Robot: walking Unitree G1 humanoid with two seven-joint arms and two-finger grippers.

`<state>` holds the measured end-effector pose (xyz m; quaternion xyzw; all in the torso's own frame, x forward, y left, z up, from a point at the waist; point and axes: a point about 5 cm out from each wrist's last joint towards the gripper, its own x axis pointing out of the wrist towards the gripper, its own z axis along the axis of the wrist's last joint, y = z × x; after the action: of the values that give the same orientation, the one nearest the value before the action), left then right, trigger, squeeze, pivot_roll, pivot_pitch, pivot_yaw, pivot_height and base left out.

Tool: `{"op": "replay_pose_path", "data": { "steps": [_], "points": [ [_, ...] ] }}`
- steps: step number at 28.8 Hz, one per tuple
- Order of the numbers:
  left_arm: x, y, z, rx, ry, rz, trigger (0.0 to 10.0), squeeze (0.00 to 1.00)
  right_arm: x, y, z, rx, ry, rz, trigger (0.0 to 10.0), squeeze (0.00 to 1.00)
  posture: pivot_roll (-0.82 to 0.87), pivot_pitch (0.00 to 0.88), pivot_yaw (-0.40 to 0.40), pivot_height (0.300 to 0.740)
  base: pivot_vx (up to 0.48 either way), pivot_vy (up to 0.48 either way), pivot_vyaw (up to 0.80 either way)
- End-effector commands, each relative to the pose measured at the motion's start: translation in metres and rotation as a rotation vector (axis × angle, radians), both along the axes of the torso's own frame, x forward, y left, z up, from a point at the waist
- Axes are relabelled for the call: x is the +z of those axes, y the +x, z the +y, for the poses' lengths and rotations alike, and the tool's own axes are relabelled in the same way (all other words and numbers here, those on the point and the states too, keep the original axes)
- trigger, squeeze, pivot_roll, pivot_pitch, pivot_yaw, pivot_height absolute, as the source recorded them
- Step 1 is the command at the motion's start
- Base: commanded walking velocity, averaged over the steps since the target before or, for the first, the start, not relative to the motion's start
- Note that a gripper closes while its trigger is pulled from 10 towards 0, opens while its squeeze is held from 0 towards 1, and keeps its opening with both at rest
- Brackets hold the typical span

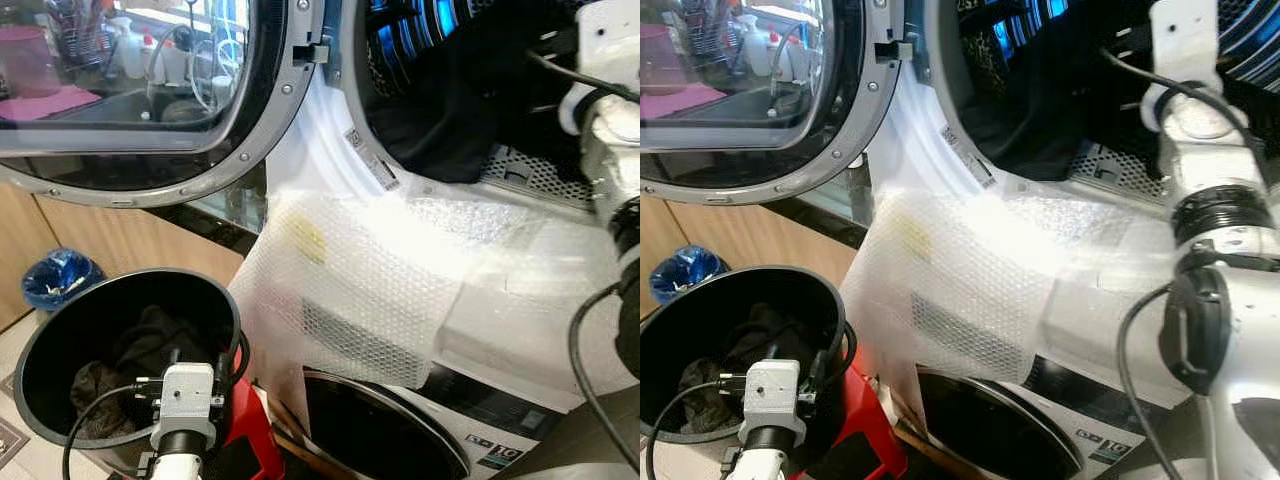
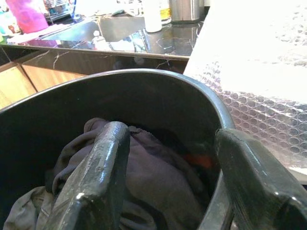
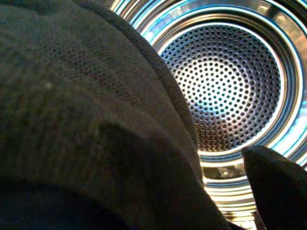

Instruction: Clothes washing

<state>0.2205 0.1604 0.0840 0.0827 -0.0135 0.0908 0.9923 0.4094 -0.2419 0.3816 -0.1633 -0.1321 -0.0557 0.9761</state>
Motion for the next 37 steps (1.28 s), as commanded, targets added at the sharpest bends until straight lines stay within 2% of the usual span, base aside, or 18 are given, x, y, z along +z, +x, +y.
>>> {"op": "replay_pose_path", "data": {
  "steps": [1,2,4,10,14,19,21,24,25,26,27,37],
  "points": [
    [-0.002,0.001,-0.001,-0.016,0.0,0.022,10.0,0.0,-0.002,-0.002,-0.005,0.041,0.009,-0.002,10.0,1.0,0.13,0.07,-0.084,0.74,0.0,0.0,0.0],
    [-0.001,0.001,0.0,-0.014,0.001,0.019,10.0,0.0,-0.006,-0.002,-0.002,0.135,0.051,0.016,10.0,1.0,0.13,0.073,-0.08,0.74,0.0,0.0,0.0],
    [-0.001,0.002,0.001,-0.015,0.003,0.017,10.0,0.0,-0.01,-0.002,-0.002,0.183,0.052,0.035,10.0,1.0,0.12,0.073,-0.077,0.74,0.0,0.0,0.0],
    [0.001,0.004,0.002,-0.03,0.01,0.018,10.0,0.0,-0.032,-0.001,-0.006,0.194,-0.064,0.147,10.0,1.0,0.11,0.076,-0.067,0.74,0.0,0.0,0.0],
    [0.001,0.004,0.003,-0.028,0.01,0.017,10.0,0.0,-0.034,-0.003,-0.004,0.289,-0.093,0.153,10.0,1.0,0.11,0.081,-0.059,0.74,0.0,0.0,0.0],
    [0.001,0.003,0.003,-0.034,0.011,0.019,10.0,0.0,-0.03,-0.008,-0.014,0.302,-0.076,0.129,10.0,1.0,0.11,0.084,-0.059,0.74,0.0,0.0,0.0],
    [0.001,0.003,0.003,-0.031,0.009,0.021,10.0,0.0,-0.031,-0.011,-0.019,0.349,-0.078,0.131,10.0,1.0,0.12,0.082,-0.06,0.74,0.0,0.0,0.0],
    [0.001,0.003,0.004,-0.03,0.01,0.021,10.0,0.0,-0.032,-0.017,-0.033,0.363,-0.058,0.127,10.0,1.0,0.12,0.081,-0.057,0.74,0.0,0.0,0.0],
    [0.001,0.003,0.004,-0.028,0.009,0.019,10.0,0.0,-0.032,-0.019,-0.038,0.354,-0.037,0.12,10.0,0.89,0.12,0.085,-0.056,0.74,0.0,0.0,0.0],
    [0.002,0.003,0.005,-0.026,0.008,0.018,10.0,0.0,-0.032,-0.021,-0.041,0.35,-0.024,0.115,10.0,0.89,0.12,0.085,-0.056,0.74,0.0,0.0,0.0],
    [0.001,0.003,0.005,-0.026,0.008,0.019,10.0,0.0,-0.033,-0.023,-0.045,0.352,-0.016,0.11,10.0,0.0,0.11,0.084,-0.055,0.74,0.0,0.0,0.0],
    [0.0,0.005,0.001,-0.044,0.001,0.025,10.0,0.0,-0.034,-0.038,-0.078,0.271,0.023,0.079,10.0,0.0,0.09,0.086,-0.05,0.74,0.0,0.0,0.0]
  ]
}}
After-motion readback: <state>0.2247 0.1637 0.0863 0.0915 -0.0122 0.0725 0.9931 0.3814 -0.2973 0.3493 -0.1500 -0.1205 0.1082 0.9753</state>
